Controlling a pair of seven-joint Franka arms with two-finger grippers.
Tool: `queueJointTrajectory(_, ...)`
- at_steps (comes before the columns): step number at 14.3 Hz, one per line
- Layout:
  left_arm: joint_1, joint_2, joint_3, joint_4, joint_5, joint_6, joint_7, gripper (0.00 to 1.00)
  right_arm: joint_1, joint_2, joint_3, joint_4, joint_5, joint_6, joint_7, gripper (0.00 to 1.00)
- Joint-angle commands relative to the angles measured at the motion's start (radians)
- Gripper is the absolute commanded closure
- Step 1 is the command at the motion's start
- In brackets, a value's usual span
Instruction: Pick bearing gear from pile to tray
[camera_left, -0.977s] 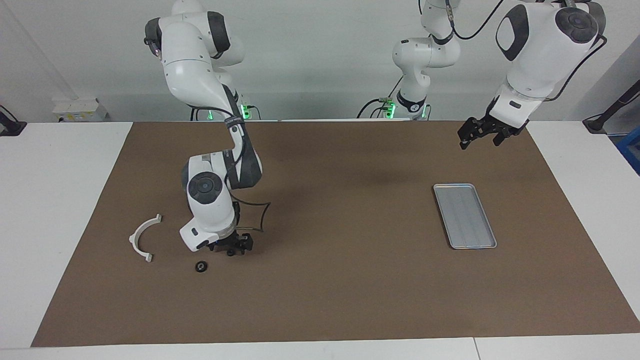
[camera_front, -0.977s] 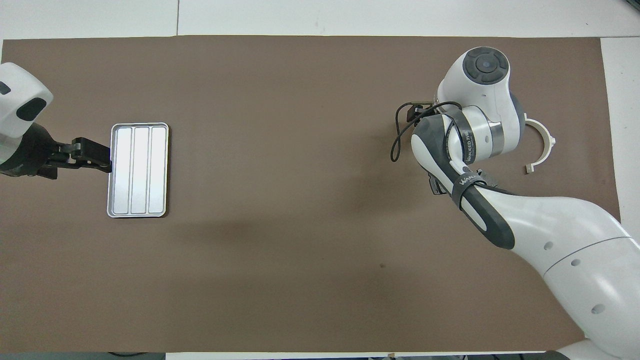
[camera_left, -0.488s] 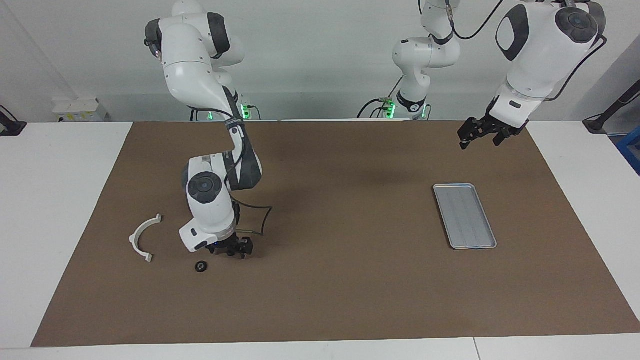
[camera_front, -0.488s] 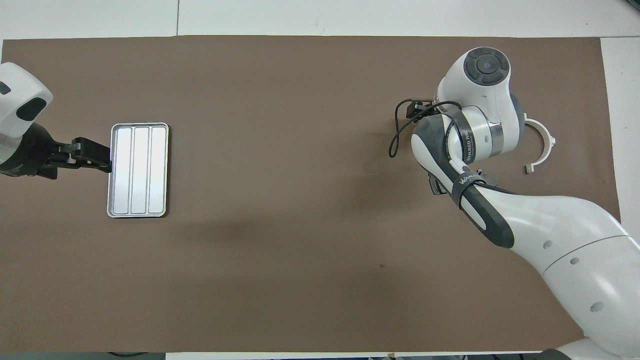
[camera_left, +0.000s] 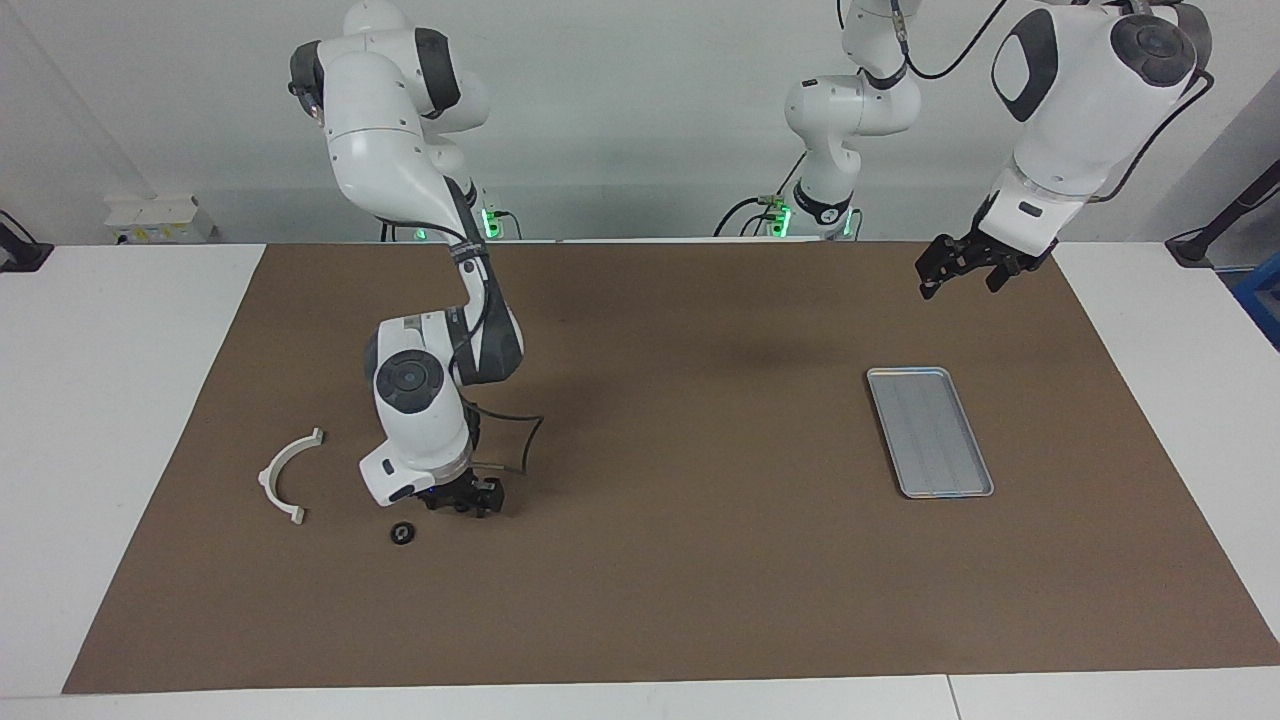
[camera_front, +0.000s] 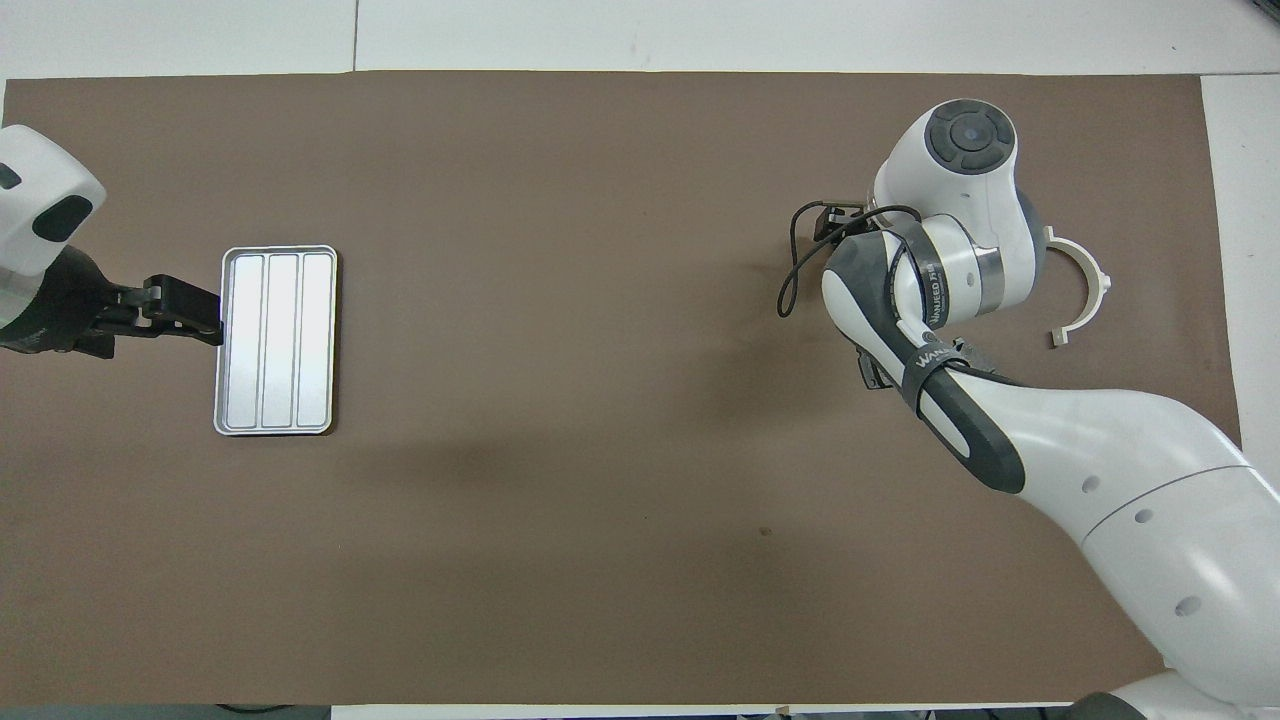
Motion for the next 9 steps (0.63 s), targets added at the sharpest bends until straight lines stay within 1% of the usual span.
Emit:
queueJointTrajectory(1, -0.008, -0.016, 0.008, -0.006, -0.004, -0.001, 0.003, 0.00, -0.008, 0.004, 0.006, 0.017, -0.001, -0.035, 0.018, 0.31)
queueJointTrajectory(2, -0.008, -0.016, 0.007, -0.006, -0.004, -0.001, 0.003, 0.00, -0.008, 0.004, 0.006, 0.017, -0.001, -0.036, 0.019, 0.35)
queueJointTrajectory(3, -0.008, -0.016, 0.008, -0.006, -0.004, -0.001, 0.003, 0.00, -0.008, 0.004, 0.006, 0.018, 0.002, -0.044, 0.019, 0.47)
queueJointTrajectory(5, -0.008, -0.016, 0.008, -0.006, -0.004, -0.001, 0.003, 0.00, -0.008, 0.005, 0.005, 0.018, 0.048, -0.054, 0.019, 0.58)
queueJointTrajectory(8, -0.008, -0.016, 0.008, -0.006, -0.004, -0.001, 0.003, 0.00, -0.008, 0.004, 0.006, 0.018, 0.059, -0.045, 0.019, 0.75)
queueJointTrajectory(9, -0.008, -0.016, 0.008, -0.006, -0.004, -0.003, 0.003, 0.00, -0.011, 0.004, 0.006, 0.018, 0.058, -0.039, 0.019, 0.83)
